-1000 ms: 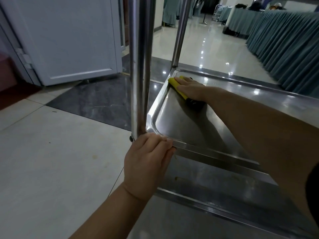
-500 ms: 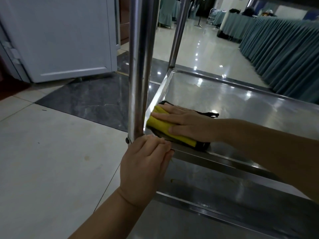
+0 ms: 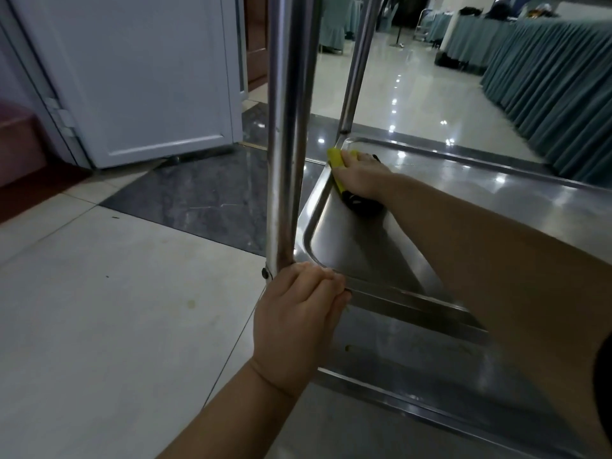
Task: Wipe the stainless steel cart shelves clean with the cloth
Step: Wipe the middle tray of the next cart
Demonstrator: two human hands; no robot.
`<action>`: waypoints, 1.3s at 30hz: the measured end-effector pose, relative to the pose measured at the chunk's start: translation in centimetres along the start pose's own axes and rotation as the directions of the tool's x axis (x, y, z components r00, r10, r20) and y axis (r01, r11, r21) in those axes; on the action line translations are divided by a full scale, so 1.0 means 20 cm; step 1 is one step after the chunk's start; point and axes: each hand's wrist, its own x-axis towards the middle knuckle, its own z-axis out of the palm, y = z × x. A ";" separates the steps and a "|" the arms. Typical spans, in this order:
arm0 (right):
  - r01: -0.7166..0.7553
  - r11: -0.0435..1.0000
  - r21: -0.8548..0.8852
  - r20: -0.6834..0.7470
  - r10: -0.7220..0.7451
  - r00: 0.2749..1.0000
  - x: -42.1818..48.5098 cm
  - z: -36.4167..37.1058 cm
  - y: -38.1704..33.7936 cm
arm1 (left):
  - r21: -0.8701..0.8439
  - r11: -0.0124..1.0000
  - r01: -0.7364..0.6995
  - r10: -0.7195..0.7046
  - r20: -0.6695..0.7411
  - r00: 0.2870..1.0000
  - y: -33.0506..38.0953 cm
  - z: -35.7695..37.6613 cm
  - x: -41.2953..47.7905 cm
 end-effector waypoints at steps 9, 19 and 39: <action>0.050 0.981 0.188 0.192 -0.086 0.978 -0.55 0.06 -0.16 | -0.102 0.982 0.156 -0.149 0.070 0.986 0.05 -0.16 -0.01; 0.241 0.897 -0.370 -0.164 -0.319 0.933 -0.97 0.24 -0.24 | 0.030 0.956 0.292 -0.294 0.050 0.955 -0.04 -0.37 -0.21; -0.128 0.963 -0.239 -0.474 -0.001 0.881 -1.44 0.22 0.60 | -0.172 0.982 0.081 -0.049 0.183 0.982 0.16 -0.16 -0.08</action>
